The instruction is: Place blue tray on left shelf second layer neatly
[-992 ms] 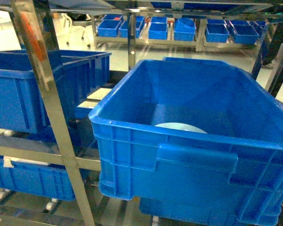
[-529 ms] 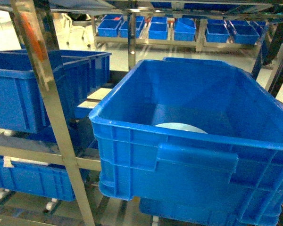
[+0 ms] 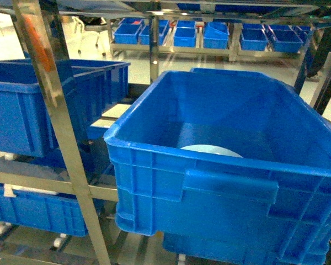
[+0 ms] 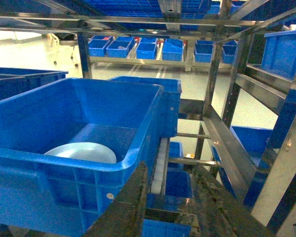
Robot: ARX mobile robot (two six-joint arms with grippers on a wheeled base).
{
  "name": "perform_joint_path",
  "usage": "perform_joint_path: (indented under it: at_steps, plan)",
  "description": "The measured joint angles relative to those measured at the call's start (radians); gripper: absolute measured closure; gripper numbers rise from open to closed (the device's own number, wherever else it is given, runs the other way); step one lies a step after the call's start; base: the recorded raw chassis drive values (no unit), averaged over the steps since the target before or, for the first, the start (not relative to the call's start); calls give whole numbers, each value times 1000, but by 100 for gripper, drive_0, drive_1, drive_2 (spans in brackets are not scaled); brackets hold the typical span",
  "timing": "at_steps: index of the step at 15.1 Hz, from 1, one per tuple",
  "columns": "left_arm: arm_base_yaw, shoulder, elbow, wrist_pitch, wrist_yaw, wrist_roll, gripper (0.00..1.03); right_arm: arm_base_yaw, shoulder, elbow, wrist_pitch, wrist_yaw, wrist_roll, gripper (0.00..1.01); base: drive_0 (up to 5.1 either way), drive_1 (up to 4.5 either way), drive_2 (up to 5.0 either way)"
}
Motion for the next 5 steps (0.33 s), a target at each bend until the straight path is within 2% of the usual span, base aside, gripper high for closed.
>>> perform_joint_path:
  at_steps: [5]
  plan:
    - [0, 0, 0, 0, 0, 0, 5, 0, 0, 0, 0, 0, 0, 11, 0, 0, 0]
